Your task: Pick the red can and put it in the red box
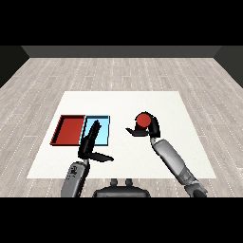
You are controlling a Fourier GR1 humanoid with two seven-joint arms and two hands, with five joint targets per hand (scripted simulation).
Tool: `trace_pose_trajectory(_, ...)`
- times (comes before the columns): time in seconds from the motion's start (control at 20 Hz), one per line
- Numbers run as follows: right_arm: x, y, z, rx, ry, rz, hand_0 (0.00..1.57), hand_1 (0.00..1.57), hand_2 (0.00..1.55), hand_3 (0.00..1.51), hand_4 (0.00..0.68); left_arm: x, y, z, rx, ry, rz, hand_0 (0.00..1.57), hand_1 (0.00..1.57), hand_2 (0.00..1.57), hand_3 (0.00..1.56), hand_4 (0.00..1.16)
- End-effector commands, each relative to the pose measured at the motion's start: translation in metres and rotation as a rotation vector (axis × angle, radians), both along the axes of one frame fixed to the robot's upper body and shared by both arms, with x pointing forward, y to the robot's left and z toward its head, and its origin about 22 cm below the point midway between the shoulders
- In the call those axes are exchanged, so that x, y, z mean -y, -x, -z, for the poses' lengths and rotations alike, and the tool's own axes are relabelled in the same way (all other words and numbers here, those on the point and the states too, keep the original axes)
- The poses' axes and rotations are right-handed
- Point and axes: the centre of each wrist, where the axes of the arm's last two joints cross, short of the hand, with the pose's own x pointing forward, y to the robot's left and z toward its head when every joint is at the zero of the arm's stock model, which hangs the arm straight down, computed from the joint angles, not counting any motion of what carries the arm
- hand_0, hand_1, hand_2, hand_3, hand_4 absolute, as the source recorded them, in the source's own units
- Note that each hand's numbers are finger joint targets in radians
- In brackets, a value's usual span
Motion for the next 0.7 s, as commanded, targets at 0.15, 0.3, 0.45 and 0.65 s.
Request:
trace_pose_trajectory(0.15,-0.007,0.026,-0.013,0.049,-0.032,-0.007,1.50,1.50,1.46,1.39,0.584,0.039,-0.006,-0.010,-0.039,-0.052,0.035,0.00,0.00,0.00,0.00,0.00)
trace_pose_trajectory(0.3,-0.002,0.002,-0.034,0.069,-0.028,-0.013,1.51,1.51,1.47,1.40,0.571,0.069,-0.028,0.000,-0.042,-0.077,0.052,0.00,0.00,0.00,0.00,0.00)
trace_pose_trajectory(0.45,-0.016,0.020,-0.036,0.095,0.026,-0.012,1.50,1.50,1.46,1.39,0.562,0.056,-0.024,-0.016,-0.098,-0.047,0.075,0.00,0.00,0.00,0.00,0.00)
trace_pose_trajectory(0.65,-0.014,0.029,-0.016,0.095,0.002,-0.042,1.50,1.50,1.45,1.38,0.554,0.084,-0.046,-0.007,-0.096,-0.073,0.074,0.00,0.00,0.00,0.00,0.00)
